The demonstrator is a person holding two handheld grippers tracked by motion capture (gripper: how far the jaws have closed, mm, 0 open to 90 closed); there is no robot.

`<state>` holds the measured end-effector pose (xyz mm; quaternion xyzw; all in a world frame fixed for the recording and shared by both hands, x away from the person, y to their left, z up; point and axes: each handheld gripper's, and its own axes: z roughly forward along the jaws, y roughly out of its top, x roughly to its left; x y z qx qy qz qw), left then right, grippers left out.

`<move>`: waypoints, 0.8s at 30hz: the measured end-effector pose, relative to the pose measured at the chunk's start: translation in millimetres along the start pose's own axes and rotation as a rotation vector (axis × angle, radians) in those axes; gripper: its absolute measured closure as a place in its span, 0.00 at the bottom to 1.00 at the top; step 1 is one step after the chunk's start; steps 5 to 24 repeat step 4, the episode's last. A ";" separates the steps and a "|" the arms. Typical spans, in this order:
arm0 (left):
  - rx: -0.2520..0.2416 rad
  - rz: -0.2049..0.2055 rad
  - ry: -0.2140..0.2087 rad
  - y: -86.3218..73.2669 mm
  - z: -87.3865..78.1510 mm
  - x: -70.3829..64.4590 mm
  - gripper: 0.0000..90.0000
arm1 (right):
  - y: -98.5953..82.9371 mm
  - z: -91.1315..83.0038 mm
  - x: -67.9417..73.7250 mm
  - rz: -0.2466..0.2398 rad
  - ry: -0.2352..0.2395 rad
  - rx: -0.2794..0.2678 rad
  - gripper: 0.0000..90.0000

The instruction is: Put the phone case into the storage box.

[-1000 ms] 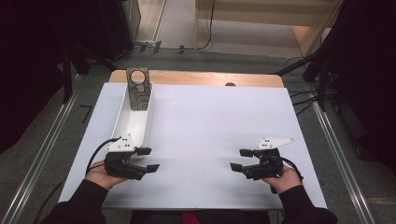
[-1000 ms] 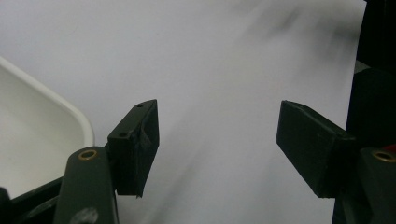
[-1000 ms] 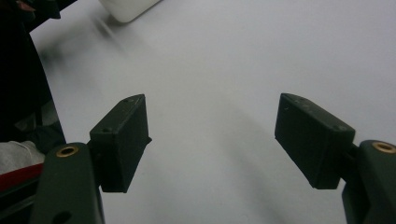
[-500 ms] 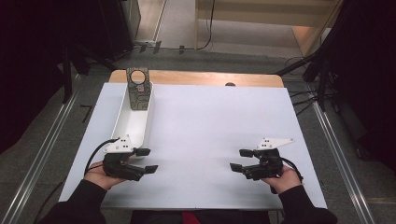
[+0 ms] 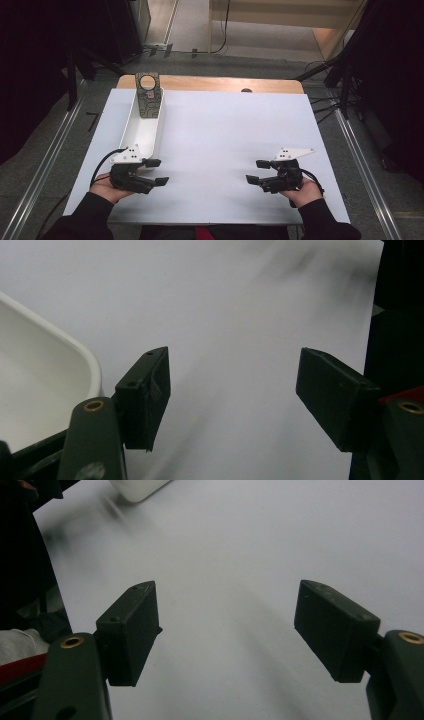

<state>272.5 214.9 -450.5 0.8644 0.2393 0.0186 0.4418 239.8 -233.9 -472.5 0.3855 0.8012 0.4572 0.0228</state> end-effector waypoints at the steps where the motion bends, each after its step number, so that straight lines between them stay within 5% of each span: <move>1: 0.001 0.000 0.000 0.0 0.1 -0.1 0.33 | 0.0 0.0 0.1 0.000 -0.001 0.000 0.28; 24: 0.001 0.001 -0.002 0.2 0.5 -0.4 0.33 | -0.1 0.1 -0.2 -0.002 -0.001 0.001 0.28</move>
